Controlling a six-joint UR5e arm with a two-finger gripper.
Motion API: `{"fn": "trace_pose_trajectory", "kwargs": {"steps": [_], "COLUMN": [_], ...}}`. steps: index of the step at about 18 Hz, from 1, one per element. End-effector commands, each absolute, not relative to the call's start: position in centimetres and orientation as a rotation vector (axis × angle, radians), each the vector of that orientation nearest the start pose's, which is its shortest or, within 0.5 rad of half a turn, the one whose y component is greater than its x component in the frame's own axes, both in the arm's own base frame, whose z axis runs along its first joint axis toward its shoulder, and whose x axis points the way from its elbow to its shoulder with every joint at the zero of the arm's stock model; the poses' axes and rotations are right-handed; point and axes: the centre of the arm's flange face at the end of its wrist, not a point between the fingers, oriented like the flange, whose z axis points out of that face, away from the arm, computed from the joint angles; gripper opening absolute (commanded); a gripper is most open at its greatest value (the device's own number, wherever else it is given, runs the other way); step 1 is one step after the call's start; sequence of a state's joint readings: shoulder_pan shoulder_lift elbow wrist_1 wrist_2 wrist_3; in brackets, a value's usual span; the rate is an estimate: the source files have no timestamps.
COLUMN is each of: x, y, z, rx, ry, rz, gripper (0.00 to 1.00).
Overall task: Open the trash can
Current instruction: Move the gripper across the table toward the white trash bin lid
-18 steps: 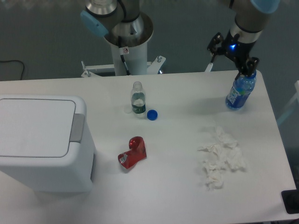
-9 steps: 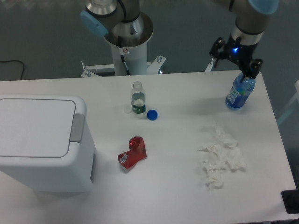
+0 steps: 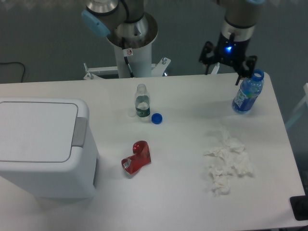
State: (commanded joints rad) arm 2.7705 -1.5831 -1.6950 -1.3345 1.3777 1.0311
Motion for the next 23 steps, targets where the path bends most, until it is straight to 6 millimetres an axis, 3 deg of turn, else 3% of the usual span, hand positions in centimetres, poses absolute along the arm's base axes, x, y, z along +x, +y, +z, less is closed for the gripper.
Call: {"fn": "trace_pose_trajectory", "kwargs": {"steps": [5,9,11,14,16,18,23], "x": [-36.8,-33.0,-32.0,-30.6,-30.4,-30.5,-30.8], "y": [38.1,42.5,44.9,47.8,48.5,49.0,50.0], "z": [45.8,46.8,46.8,48.4,49.4,50.0,51.3], "rx": [-2.84,-2.79,-2.776,-2.741,-2.698,-2.675,-2.612], "ry": [-0.305,-0.339,-0.363,-0.388,-0.421,-0.436,-0.475], "rz": [-0.078,-0.153,-0.197,-0.223,-0.258,-0.276,-0.314], "gripper": [1.0,0.73,0.6,0.4,0.24,0.16,0.13]}}
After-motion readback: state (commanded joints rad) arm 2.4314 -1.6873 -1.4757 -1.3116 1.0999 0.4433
